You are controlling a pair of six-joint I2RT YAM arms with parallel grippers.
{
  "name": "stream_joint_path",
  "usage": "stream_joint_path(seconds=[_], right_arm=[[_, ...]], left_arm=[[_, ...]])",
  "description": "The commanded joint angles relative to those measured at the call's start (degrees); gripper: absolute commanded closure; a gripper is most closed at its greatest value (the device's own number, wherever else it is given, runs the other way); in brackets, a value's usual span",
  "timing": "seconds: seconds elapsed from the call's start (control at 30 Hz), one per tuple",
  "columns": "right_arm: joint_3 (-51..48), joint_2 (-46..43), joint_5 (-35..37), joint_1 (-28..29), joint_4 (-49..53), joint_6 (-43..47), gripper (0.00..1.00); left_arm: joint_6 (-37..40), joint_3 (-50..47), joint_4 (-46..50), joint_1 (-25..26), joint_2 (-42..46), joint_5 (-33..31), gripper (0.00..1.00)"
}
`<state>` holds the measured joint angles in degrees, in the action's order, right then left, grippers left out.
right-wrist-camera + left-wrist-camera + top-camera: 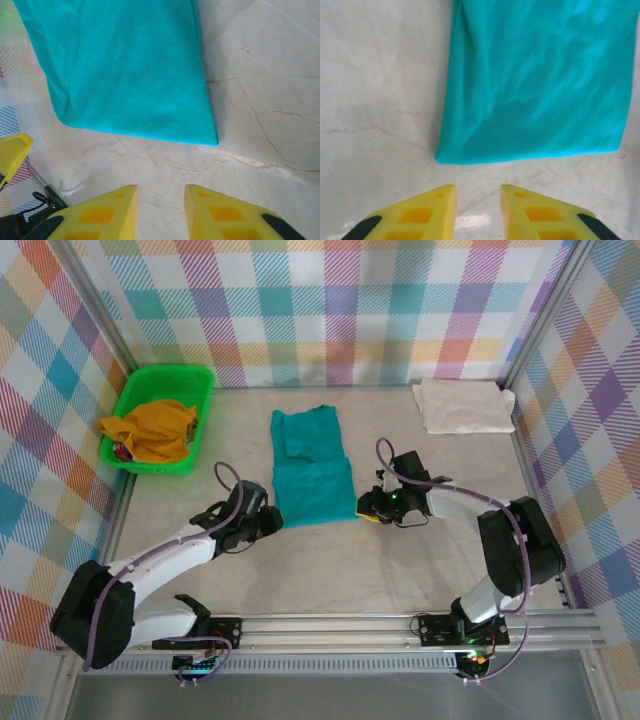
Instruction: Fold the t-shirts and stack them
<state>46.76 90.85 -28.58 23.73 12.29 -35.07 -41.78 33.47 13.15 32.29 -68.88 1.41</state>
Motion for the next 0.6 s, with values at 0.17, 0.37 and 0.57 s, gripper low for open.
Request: stream_joint_path(seconds=[0.17, 0.37, 0.57], right_arm=[[2.44, 3.67, -3.03, 0.18, -1.03, -0.44, 0.66], [2.37, 3.72, -3.34, 0.18, -1.85, -0.66, 0.66], [1.69, 3.46, -3.31, 0.17, -2.45, -1.01, 0.66]], left_arm=[[0.66, 0.65, -4.65, -0.04, -6.66, 4.47, 0.66], [1.46, 2.75, -7.63, -1.56, -9.98, 4.63, 0.64], [2.29, 5.32, -5.96, -2.59, -13.99, 4.76, 0.61]])
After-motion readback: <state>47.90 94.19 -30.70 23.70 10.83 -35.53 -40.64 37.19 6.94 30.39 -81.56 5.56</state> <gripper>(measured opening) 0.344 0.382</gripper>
